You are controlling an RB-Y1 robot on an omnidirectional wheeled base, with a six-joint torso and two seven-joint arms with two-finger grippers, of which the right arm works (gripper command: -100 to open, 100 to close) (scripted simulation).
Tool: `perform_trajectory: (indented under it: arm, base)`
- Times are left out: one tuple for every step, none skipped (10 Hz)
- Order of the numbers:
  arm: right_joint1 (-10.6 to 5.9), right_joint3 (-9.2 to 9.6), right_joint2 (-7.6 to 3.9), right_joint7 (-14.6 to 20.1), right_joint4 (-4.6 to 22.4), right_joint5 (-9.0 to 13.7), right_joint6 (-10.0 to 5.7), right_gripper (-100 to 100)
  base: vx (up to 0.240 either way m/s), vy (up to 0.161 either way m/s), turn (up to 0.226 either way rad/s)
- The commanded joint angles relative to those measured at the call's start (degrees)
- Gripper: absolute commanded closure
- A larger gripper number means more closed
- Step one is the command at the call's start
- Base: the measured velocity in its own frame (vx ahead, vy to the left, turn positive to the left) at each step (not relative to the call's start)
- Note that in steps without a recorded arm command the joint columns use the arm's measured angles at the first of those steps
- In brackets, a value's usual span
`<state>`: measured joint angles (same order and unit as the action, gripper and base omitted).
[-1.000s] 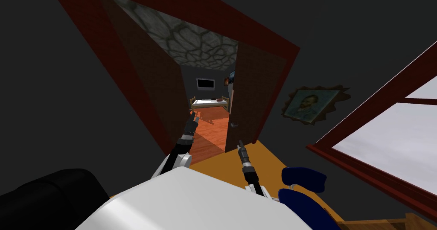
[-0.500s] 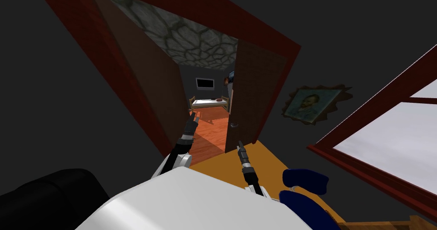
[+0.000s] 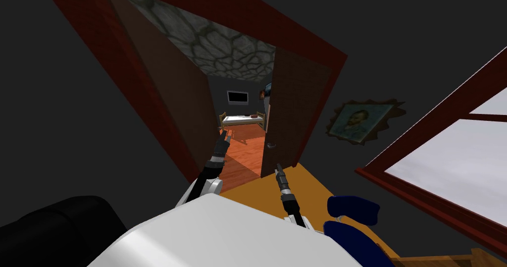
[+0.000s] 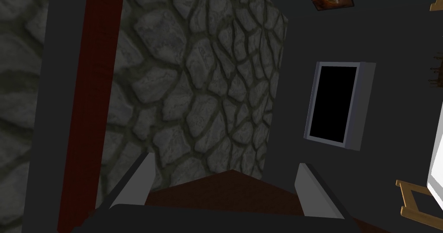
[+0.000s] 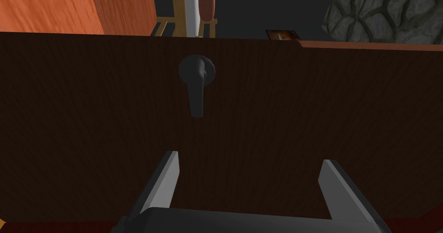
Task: Push the door open
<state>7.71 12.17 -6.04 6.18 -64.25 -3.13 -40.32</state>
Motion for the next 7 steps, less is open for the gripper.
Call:
perform_trajectory:
  arm:
    - [-0.13,0.61,-0.06,0.23,0.99,-0.23,-0.28,-100]
    - [-0.13,0.61,-0.06,0.23,0.99,-0.23,-0.28,-100]
    - [-0.13,0.61,-0.06,0.23,0.99,-0.23,-0.28,-100]
    - [-0.13,0.61,-0.06,0.23,0.99,-0.23,-0.28,-100]
    - [-0.13,0.61,-0.06,0.23,0.99,-0.23,-0.28,-100]
    - [-0.17,0.81,-0.08,0.31,1.32,-0.3,-0.37,-100]
    - [-0.17,0.81,-0.08,0.31,1.32,-0.3,-0.37,-100]
  base:
    - [0.032,-0.02,-0.101]
    - [0.061,-0.007,-0.038]
    - [0.034,-0.003,-0.015]
    - [-0.007,0.006,0.031]
    - [-0.011,0.007,0.036]
    - [0.013,-0.008,-0.041]
    - [0.0,0.0,0.0]
